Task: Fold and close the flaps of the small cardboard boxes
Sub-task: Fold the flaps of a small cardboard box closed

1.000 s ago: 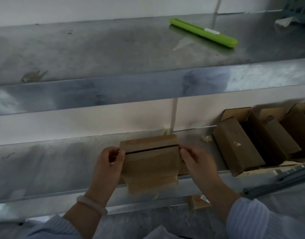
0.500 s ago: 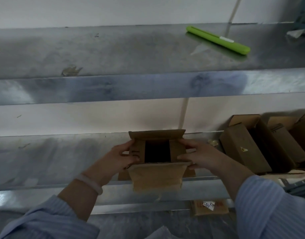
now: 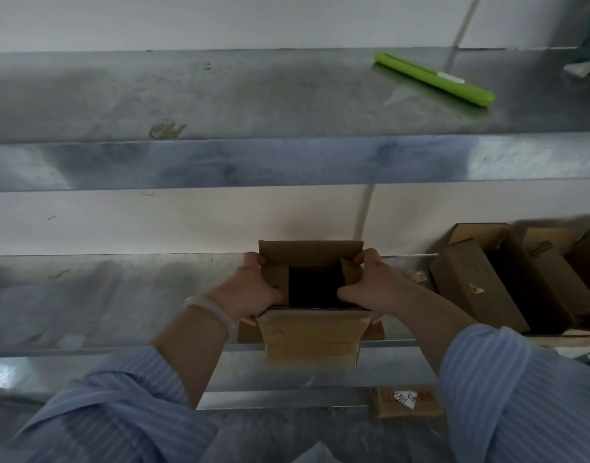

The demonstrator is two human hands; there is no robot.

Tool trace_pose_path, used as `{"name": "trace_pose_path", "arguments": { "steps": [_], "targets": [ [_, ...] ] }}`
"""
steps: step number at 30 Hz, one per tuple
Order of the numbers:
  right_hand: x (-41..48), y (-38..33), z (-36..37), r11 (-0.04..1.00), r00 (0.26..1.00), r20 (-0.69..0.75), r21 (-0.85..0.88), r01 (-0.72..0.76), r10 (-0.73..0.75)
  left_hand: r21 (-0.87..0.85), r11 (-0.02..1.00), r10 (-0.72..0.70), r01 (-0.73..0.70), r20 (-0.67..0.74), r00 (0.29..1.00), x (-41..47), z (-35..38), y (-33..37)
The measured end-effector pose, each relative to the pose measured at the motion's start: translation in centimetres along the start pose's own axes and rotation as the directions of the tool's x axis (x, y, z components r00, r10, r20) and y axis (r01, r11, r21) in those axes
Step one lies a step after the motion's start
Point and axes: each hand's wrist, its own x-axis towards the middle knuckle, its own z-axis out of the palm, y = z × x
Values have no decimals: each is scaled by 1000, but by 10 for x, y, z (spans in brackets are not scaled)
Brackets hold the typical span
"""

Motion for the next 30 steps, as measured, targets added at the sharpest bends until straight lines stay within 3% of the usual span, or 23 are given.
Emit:
{"name": "trace_pose_path", "arguments": {
  "steps": [4, 7, 13, 17, 20, 23, 25, 26, 28, 30],
  "targets": [
    [-11, 9, 1, 983, 998, -8, 169, 65, -65, -90, 994, 50, -60, -110, 993, -8, 2, -9],
    [-18, 13, 4, 939, 994, -36, 326, 112, -106, 19, 994, 107, -106, -205, 973, -6, 0, -19],
    [-26, 26, 2, 873, 975, -173, 443, 205, -141, -84, 987, 133, -134, -23, 991, -30, -11, -20],
    [-37, 27, -4, 801, 946, -245, 512, 311, -211, -77, 953, 289, -293, -61, 955, -62, -29, -25],
    [-38, 31, -1, 681, 957, -134, 677, 277, -256, -55, 875, 473, -481, -118, 873, -87, -42, -35],
    [-40, 28, 4, 489, 907, 106, 864, 119, -408, 174, 788, 611, -590, -109, 784, -89, -53, -56],
    [-41, 24, 15, 510, 832, 208, 854, 101, -514, 365, 719, 652, -592, -56, 756, -78, -56, -80],
    [-38, 22, 25, 547, 835, 217, 829, 116, -505, 438, 683, 659, -584, -26, 751, -72, -55, -92],
    [-30, 18, 50, 650, 920, 106, 738, 182, -378, 539, 631, 651, -558, 24, 759, -60, -48, -117],
    [-17, 17, 74, 774, 960, -12, 589, 234, -281, 598, 606, 617, -524, 62, 784, -48, -39, -139]
  ]
}}
